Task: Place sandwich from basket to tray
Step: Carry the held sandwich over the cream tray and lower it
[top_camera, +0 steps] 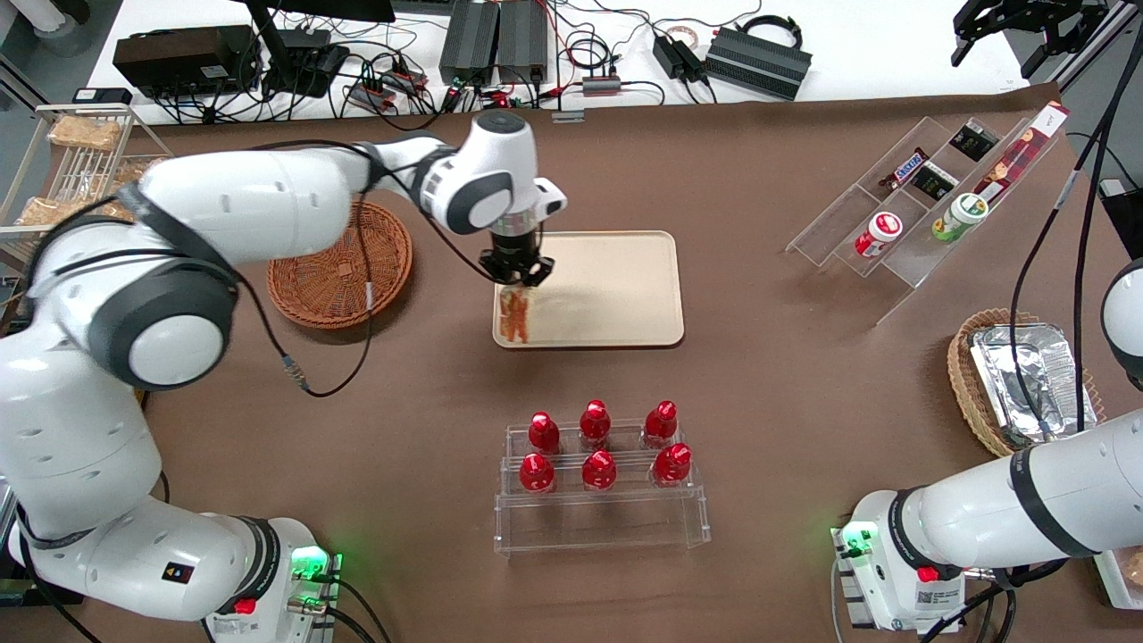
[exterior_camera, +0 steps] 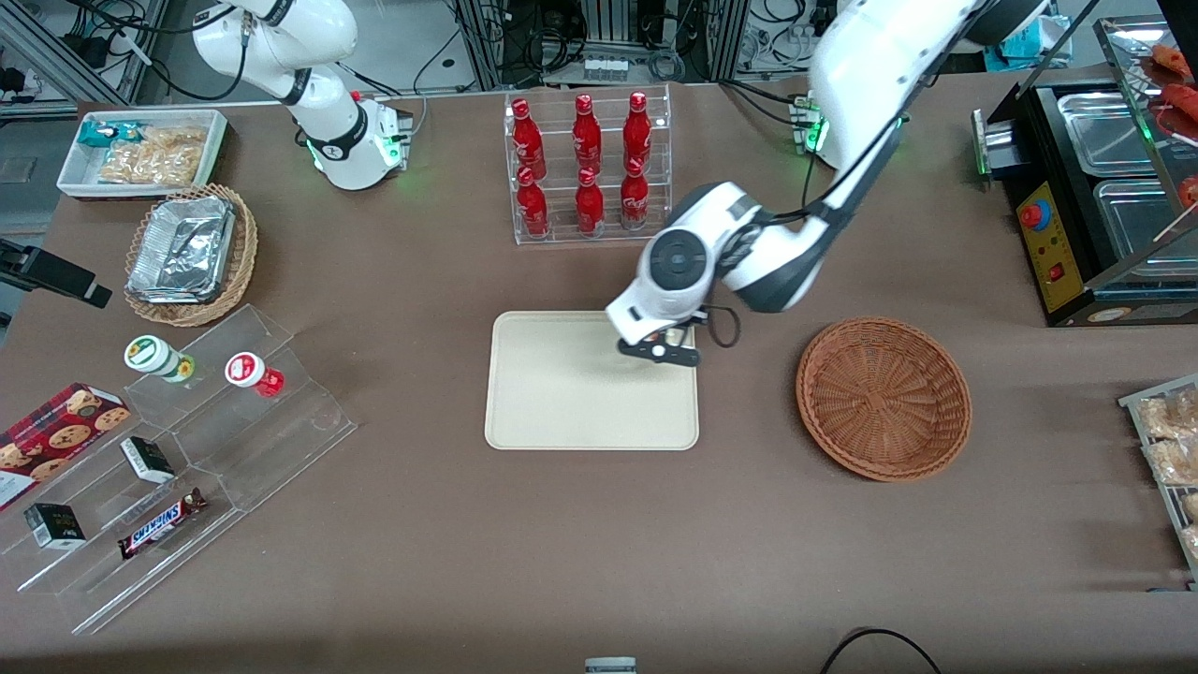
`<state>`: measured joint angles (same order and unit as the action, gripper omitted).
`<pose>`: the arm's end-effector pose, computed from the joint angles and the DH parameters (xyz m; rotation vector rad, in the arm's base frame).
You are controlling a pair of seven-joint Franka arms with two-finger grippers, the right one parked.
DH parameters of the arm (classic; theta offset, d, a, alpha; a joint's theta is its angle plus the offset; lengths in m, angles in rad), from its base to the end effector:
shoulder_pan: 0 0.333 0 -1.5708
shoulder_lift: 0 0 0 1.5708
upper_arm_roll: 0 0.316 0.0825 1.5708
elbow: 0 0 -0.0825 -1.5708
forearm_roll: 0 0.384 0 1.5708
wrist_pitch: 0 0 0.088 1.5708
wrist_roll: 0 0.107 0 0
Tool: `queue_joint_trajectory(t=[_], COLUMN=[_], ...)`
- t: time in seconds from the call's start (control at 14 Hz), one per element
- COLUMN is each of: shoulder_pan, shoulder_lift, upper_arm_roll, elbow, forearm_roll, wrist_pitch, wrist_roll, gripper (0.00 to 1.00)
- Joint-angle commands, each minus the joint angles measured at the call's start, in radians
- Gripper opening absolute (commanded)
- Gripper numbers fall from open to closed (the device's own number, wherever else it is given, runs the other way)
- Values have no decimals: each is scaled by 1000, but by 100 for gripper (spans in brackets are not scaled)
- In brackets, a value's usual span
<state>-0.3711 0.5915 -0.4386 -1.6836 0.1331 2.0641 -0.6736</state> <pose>0.4795 -0.4509 0.2706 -3.1106 0.2509 0.3142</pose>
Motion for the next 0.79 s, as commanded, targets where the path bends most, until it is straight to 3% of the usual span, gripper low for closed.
queue_joint_trajectory(t=[0.0, 0.29, 0.5, 0.57, 0.64, 0.71], shoulder_pan=[-78, -158, -180, -181, -181, -181], shoulder_lift=[171, 281, 312, 312, 314, 311], upper_arm_roll=[43, 104, 112, 113, 113, 115], elbow=[220, 376, 400, 400, 400, 394], forearm_roll=[77, 79, 77, 77, 79, 83], wrist_pitch=[-25, -21, 34, 40, 42, 41], wrist_roll=[-141, -182, -219, -221, -219, -209], gripper=[17, 17, 18, 23, 47, 99])
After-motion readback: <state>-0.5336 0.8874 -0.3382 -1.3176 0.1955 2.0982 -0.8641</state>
